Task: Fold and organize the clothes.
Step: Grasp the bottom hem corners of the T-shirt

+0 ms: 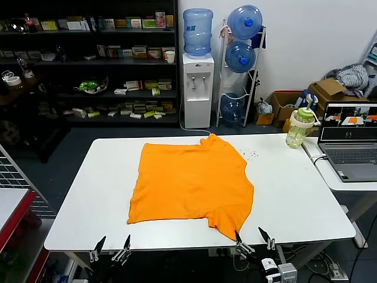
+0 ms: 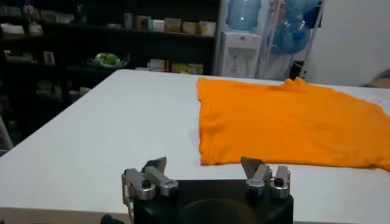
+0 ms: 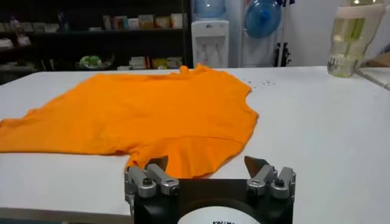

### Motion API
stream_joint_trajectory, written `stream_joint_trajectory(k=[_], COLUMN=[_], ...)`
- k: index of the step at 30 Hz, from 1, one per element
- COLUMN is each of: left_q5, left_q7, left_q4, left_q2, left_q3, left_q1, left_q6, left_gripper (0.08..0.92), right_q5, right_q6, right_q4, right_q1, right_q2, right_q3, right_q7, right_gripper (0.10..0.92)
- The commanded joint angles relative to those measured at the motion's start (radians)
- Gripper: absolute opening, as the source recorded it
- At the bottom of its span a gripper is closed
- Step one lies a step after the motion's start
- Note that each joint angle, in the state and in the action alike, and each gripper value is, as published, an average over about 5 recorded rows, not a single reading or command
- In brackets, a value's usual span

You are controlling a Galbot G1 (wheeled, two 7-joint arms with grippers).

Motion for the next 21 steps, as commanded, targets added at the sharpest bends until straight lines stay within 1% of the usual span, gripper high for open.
stream_joint_trajectory(k=[1,4,7,11,15,18,21], left_q5=[-0.002,-0.015,-0.038,-0.078,-0.083,-0.078,-0.07], left_q7=[0.0,-0.002,-0.01,-0.034,-0.038,-0.036,-0.031], left_q4=[0.003,0.012,0.039,0.125,0.232,0.283,0.299], left_q2=[0.003,0.01,0.017,0.019,0.012,0.01,0.011], left_q3=[0.001,0.006,0.024,0.068,0.092,0.095,0.097], left_q1=[-0.011,-0.035,-0.092,-0.201,-0.297,-0.341,-0.355], left_q6=[0.001,0.011,0.038,0.08,0.089,0.087,0.083], left_gripper=[0.823,0.823,0.823,0.823,0.823,0.823,0.817], right_q5=[-0.005,0.0,-0.001,-0.011,-0.018,-0.03,-0.037], right_q6=[0.005,0.002,-0.013,-0.051,-0.078,-0.077,-0.079], right_q4=[-0.001,-0.001,-0.022,-0.09,-0.176,-0.225,-0.252], right_q1=[-0.003,0.012,0.058,0.158,0.236,0.26,0.267], right_q2=[0.0,0.0,0.002,0.014,0.037,0.049,0.053], right_q3=[0.005,-0.004,-0.027,-0.072,-0.114,-0.127,-0.132], right_q7=[-0.005,0.006,0.024,0.051,0.072,0.075,0.077], right_gripper=[0.823,0.823,0.823,0.823,0.823,0.821,0.808])
